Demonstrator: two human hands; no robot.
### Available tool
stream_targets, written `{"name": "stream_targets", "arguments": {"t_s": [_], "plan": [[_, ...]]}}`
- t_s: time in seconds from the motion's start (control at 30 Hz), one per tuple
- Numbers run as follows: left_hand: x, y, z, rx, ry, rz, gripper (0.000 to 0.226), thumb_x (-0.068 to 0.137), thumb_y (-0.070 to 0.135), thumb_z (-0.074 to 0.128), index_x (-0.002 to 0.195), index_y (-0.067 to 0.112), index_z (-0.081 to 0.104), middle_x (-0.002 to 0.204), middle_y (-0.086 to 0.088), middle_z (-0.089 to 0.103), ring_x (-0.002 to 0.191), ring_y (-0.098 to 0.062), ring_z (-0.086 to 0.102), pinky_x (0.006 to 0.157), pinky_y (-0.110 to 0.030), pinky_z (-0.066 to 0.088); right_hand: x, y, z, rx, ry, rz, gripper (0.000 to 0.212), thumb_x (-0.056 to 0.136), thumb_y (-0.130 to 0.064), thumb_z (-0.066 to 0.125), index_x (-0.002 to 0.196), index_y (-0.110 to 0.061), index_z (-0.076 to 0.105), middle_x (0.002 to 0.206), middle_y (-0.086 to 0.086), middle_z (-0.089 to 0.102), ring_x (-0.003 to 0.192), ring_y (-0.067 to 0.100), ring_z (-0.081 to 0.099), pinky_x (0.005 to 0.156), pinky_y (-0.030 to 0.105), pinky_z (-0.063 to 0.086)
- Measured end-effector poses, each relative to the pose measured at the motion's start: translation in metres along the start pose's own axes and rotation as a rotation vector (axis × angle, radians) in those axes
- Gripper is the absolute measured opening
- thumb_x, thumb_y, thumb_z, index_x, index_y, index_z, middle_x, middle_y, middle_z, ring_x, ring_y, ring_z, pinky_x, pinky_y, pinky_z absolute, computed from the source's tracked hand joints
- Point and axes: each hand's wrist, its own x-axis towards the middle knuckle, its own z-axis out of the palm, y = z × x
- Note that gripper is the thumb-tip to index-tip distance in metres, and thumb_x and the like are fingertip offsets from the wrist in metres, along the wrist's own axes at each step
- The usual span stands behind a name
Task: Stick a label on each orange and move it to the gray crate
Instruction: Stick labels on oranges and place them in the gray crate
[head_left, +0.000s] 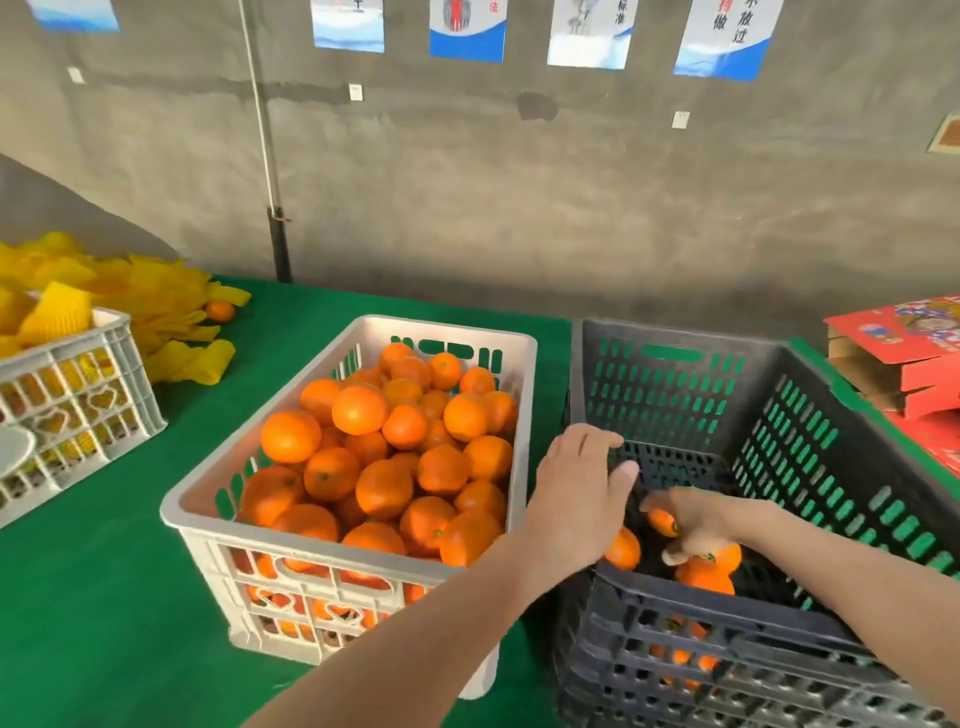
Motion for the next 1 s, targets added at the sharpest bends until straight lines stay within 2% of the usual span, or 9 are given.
{"name": "stream_targets", "arguments": {"t_s": [0.1, 0.2, 0.3, 0.47, 0.57, 0.67, 0.77, 0.9, 1.0], "plan": [[0.009, -0.032, -0.032, 0.029, 0.008, -0.187, 0.020, 0.100, 0.018, 0.042, 0.107, 0.011, 0.059, 0.104, -0.002, 0.059, 0.099, -0.016, 0.055, 0.081, -0.023, 0.044, -0.012, 0.001, -0.020, 0.199, 0.380, -0.034, 0.056, 0.089, -0.028, 0.064, 0.138, -0.015, 0.041, 0.142, 0.008, 0.044, 0.128, 0.024, 0.044, 0.104, 0.035, 0.037], [0.013, -0.069, -0.065, 0.532, -0.441, -0.268, 0.014, 0.092, 0.021, 0.050, 0.080, 0.016, 0.055, 0.080, 0.002, 0.053, 0.080, -0.015, 0.054, 0.059, -0.020, 0.036, -0.031, -0.009, -0.037, 0.281, 0.675, -0.096, 0.035, 0.093, -0.020, 0.061, 0.126, -0.012, 0.055, 0.129, 0.008, 0.055, 0.113, 0.023, 0.054, 0.096, 0.032, 0.042], [0.002, -0.092, -0.070, 0.595, -0.694, -0.363, 0.026, 0.089, 0.029, 0.059, 0.113, 0.019, 0.059, 0.095, 0.000, 0.058, 0.090, -0.020, 0.056, 0.065, -0.023, 0.038, -0.055, -0.034, -0.050, 0.435, 0.932, -0.189, 0.022, 0.091, -0.010, 0.062, 0.112, -0.007, 0.064, 0.110, 0.010, 0.065, 0.096, 0.023, 0.062, 0.083, 0.027, 0.047], [-0.012, -0.090, -0.061, 0.584, -0.597, -0.349, 0.023, 0.095, 0.044, 0.047, 0.107, 0.025, 0.052, 0.094, 0.002, 0.054, 0.079, -0.011, 0.049, 0.074, -0.025, 0.035, -0.105, -0.090, -0.047, 0.482, 1.134, -0.384, 0.011, 0.086, -0.001, 0.065, 0.096, -0.003, 0.070, 0.089, 0.008, 0.069, 0.078, 0.013, 0.060, 0.072, 0.017, 0.047], [-0.014, -0.088, -0.060, 0.595, -0.435, -0.320, 0.034, 0.086, 0.037, 0.063, 0.115, 0.022, 0.055, 0.105, 0.000, 0.061, 0.085, -0.014, 0.052, 0.069, -0.024, 0.039, -0.139, -0.107, -0.034, 0.563, 1.193, -0.453, 0.011, 0.084, 0.001, 0.065, 0.093, -0.003, 0.071, 0.087, 0.005, 0.069, 0.077, 0.011, 0.062, 0.069, 0.017, 0.050], [-0.024, -0.067, -0.076, 0.250, -0.016, -0.398, 0.065, 0.073, 0.040, 0.079, 0.123, 0.020, 0.043, 0.104, 0.003, 0.051, 0.089, -0.015, 0.049, 0.063, -0.025, 0.040, -0.172, -0.112, -0.002, 0.714, 1.178, -0.527, 0.010, 0.087, -0.009, 0.061, 0.091, -0.007, 0.071, 0.085, -0.001, 0.069, 0.076, 0.004, 0.062, 0.066, 0.015, 0.049], [-0.048, -0.040, -0.093, -0.267, 0.256, -0.350, 0.071, 0.070, 0.030, 0.082, 0.127, 0.029, 0.039, 0.115, 0.007, 0.045, 0.100, -0.015, 0.048, 0.073, -0.031, 0.043, -0.183, -0.111, 0.053, 0.792, 0.923, -0.536, 0.017, 0.091, -0.023, 0.055, 0.090, -0.013, 0.069, 0.082, -0.004, 0.068, 0.072, 0.000, 0.060, 0.062, 0.014, 0.047], [-0.112, 0.003, -0.092, -0.507, 0.098, -0.218, 0.071, 0.051, 0.039, 0.085, 0.105, 0.049, 0.041, 0.111, 0.016, 0.048, 0.094, -0.010, 0.054, 0.064, -0.028, 0.047, -0.153, -0.091, 0.141, 0.658, 0.373, -0.153, 0.019, 0.095, -0.016, 0.050, 0.101, -0.009, 0.068, 0.101, 0.004, 0.068, 0.093, 0.015, 0.063, 0.080, 0.024, 0.048], [-0.153, 0.010, -0.062, -0.501, -0.066, -0.302, 0.074, 0.048, 0.032, 0.088, 0.106, 0.042, 0.043, 0.111, 0.007, 0.052, 0.093, -0.015, 0.058, 0.065, -0.026, 0.047, -0.136, -0.086, 0.183, 0.616, 0.229, -0.089, 0.031, 0.096, -0.010, 0.046, 0.123, -0.014, 0.060, 0.127, 0.002, 0.061, 0.117, 0.019, 0.055, 0.093, 0.021, 0.039]]}}
